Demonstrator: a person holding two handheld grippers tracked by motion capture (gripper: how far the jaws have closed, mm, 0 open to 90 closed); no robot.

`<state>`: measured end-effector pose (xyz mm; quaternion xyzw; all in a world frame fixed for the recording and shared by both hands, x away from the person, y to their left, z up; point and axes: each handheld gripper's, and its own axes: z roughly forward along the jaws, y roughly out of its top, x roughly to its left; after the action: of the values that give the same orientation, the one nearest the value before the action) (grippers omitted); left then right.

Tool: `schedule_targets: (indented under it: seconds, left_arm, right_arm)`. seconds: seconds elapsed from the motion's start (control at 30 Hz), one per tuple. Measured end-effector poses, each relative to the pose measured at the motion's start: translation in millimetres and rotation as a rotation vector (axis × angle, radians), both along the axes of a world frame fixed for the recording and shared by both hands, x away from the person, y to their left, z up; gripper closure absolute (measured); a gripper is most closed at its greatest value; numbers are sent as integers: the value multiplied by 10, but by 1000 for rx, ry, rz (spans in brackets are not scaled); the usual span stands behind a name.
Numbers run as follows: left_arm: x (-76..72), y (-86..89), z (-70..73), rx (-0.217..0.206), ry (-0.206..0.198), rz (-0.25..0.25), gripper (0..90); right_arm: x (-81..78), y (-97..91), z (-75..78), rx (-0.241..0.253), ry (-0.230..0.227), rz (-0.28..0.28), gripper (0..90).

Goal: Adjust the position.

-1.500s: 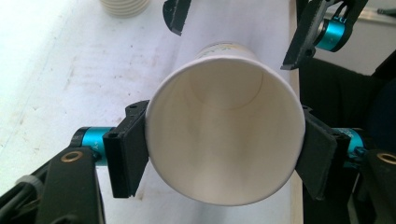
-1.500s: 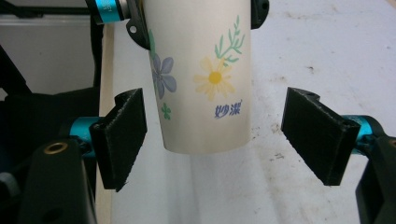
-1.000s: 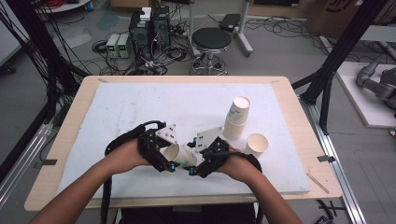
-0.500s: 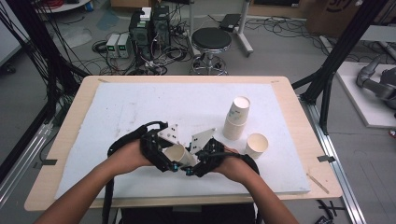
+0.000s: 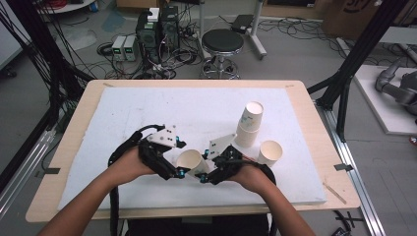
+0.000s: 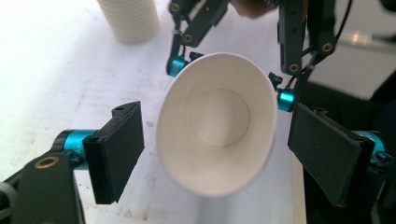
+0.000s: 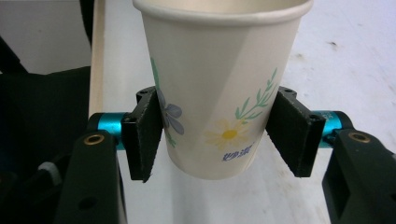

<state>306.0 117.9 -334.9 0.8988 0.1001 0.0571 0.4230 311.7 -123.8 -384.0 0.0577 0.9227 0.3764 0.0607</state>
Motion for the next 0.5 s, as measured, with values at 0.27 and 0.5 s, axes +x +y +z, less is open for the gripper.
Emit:
schedule_targets:
  seconds: [0.27,0.5]
  left_arm:
    - [-38,328,-96,-210,16,118,182]
    - [-75,524,-309,-350,8,217,182]
  right_arm:
    - [17,-248,3,45,4,-75,392]
    - [-24,-456,-11,131,-4,-142,390]
